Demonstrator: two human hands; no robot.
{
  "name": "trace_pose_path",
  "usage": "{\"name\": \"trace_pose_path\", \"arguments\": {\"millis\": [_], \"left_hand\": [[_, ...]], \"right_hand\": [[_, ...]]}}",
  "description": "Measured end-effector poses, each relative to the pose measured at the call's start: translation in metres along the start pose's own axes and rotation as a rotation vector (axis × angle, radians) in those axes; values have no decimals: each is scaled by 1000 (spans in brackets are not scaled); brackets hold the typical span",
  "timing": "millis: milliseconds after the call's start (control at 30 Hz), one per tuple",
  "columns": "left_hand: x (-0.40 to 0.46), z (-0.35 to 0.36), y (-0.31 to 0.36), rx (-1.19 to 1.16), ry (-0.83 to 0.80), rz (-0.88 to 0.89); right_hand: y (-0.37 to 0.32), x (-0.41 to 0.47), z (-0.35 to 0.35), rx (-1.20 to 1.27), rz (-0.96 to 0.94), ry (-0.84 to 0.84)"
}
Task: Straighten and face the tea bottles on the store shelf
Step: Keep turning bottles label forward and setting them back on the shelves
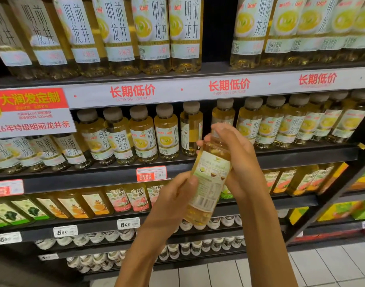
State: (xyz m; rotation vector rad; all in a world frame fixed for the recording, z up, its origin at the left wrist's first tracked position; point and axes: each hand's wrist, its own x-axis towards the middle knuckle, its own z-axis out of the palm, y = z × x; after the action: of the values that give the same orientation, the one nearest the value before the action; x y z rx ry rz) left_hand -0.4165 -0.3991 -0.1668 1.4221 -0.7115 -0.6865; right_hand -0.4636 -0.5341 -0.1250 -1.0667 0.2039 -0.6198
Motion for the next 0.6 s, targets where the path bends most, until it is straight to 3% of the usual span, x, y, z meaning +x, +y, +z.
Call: {"name": "trace_pose_path", "arguments": {"millis": [100, 267, 467, 600], "left_hand": [[-2, -6, -6, -69, -16, -45], [-3, -6, -8, -268, -220, -201], [-2, -1, -2, -45, 3, -50], [-7, 3, -1, -26, -28, -25]], "right_hand": [[-1, -1, -2, 165, 10, -25], [-2, -3, -2, 276, 8, -93], [-4, -4, -4, -42, -43, 37], [-4, -6, -2, -11, -61, 37]]}}
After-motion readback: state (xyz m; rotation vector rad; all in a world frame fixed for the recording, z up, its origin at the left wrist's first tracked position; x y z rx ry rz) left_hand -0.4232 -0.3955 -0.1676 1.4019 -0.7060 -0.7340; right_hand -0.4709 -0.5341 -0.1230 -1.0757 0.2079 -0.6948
